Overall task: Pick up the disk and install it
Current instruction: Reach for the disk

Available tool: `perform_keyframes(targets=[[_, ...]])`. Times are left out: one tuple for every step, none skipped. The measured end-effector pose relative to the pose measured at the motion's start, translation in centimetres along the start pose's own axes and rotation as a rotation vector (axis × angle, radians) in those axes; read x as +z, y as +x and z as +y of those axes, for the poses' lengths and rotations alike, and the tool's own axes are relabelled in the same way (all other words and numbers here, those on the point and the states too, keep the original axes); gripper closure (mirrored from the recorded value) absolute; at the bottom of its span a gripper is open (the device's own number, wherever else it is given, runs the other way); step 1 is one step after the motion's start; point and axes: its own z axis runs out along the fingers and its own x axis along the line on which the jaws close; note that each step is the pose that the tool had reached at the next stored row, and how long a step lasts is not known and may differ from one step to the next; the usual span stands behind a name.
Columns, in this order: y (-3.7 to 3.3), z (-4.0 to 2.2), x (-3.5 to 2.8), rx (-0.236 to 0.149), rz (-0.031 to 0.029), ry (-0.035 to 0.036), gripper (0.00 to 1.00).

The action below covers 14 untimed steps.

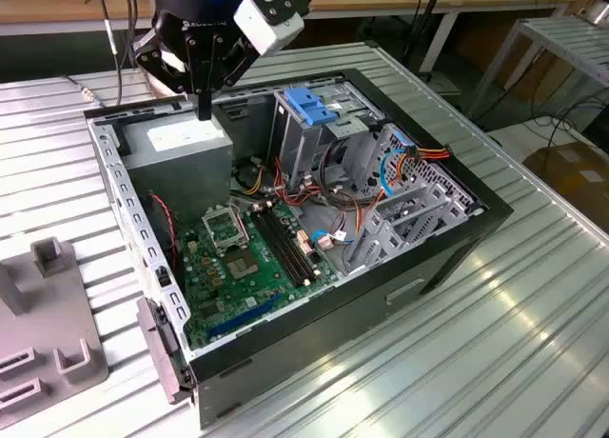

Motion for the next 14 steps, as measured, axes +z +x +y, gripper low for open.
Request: perform_keyframes(targets=[[0.0,0.0,0.0,0.0,0.0001,0.0,0.9],[0.0,0.0,0.0,0.0,0.0001,0.0001,0.9],[0.03,0.0,0.0,0.0,0.0,0.0001,0.9],[0.04,0.0,-0.01,0.0,0.0001,0.0001,0.9],[0.06,0.0,-0.01,0.0,0.0001,0.0001,0.9],[0.1,0.0,0.0,0.0,0.0001,0.0,0.9],[0.12,-0.01,-0.01,0.0,0.0,0.0,0.9],[0.14,-0.01,-0.01,0.0,0.0,0.0001,0.9],[0.16,-0.01,-0.01,0.0,0.0,0.0,0.9],[0.19,-0.01,-0.01,0.0,0.0,0.0,0.9],[0.2,-0.01,-0.01,0.0,0.0,0.0001,0.9],[0.22,-0.02,-0.01,0.0,0.0,0.0001,0.9],[0.24,-0.02,-0.01,0.0,0.0001,0.0001,0.9],[0.25,-0.02,-0.01,0.0,0.0,0.0,0.9]])
